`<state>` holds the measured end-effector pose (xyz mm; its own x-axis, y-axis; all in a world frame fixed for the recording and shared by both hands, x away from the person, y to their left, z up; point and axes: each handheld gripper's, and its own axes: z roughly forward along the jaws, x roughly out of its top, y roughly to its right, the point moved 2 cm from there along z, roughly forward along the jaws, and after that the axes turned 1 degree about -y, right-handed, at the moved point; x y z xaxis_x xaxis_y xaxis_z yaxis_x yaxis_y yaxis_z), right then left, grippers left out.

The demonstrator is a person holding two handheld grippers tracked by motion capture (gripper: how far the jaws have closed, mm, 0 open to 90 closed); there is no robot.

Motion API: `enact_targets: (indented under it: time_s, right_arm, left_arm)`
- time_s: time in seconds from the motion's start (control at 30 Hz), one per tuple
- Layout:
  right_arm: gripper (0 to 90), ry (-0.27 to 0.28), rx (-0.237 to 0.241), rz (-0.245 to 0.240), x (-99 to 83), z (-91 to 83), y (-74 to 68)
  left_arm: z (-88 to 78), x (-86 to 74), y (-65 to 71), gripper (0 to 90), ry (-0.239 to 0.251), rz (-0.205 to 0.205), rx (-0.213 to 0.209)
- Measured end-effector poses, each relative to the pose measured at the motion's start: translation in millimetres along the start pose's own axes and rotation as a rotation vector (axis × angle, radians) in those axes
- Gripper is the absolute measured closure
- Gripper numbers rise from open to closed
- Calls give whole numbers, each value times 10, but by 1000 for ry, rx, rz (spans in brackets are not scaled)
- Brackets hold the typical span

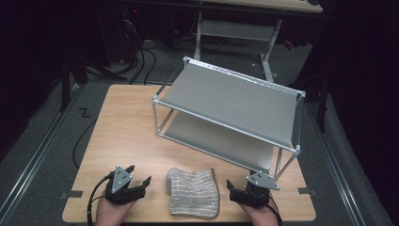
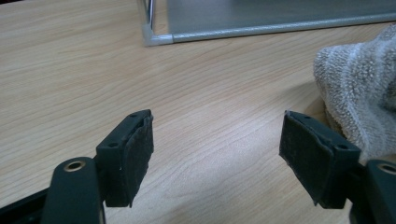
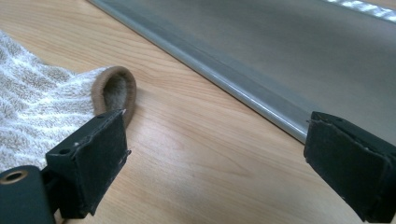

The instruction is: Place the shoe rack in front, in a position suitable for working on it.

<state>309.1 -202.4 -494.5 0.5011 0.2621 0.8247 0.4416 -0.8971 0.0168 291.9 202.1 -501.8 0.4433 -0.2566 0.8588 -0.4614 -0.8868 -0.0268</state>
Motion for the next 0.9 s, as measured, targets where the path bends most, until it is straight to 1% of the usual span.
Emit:
enact_targets:
  time_s: [0.03,0.17,0.2,0.33,0.43,0.47,0.5,0.53,0.6,0.63,0.7,0.73,0.77,0.8,0.83,0.87,0.9]
  right_arm:
    - [56,1,1,9,-9,-13,3]
    - [56,-7,-8,2,-28,-33,21]
    - [56,-2,-15,8,-34,-43,33]
    - [56,-7,-17,7,-49,-64,35]
    - [42,0,-9,6,-51,-88,37]
    - [35,4,-4,17,-50,-107,45]
    - [35,4,-4,17,-50,-107,45]
    - [35,7,20,37,-54,-127,54]
    - [35,11,17,32,-58,-136,66]
    - [35,11,17,32,-58,-136,66]
    - [36,9,15,35,-64,-132,87]
    - [38,10,16,40,-64,-125,98]
    - [41,8,14,40,-62,-116,109]
    - [45,6,12,40,-58,-105,119]
    - [48,5,13,41,-51,-96,126]
    - [55,6,9,42,-37,-92,126]
    - [55,6,9,42,-37,-92,126]
  left_arm:
    - [0,0,0,266,0,0,0]
    - [75,9,7,266,-10,2,-10]
    - [81,11,30,266,-8,14,-21]
    - [88,33,61,266,0,18,-35]
    - [88,53,82,265,0,24,-42]
    - [67,76,95,263,17,24,-49]
    - [67,76,95,259,17,24,-49]
    - [52,90,104,255,29,26,-52]
    - [31,114,141,248,46,39,-67]
    - [31,114,141,248,46,39,-67]
    - [26,119,176,249,49,55,-77]
    - [24,125,193,252,50,69,-85]
    - [24,133,212,263,51,72,-103]
    - [19,143,233,279,60,68,-123]
    - [1,155,255,289,75,74,-131]
    - [-66,187,303,318,116,96,-134]
    - [-66,187,303,328,116,96,-134]
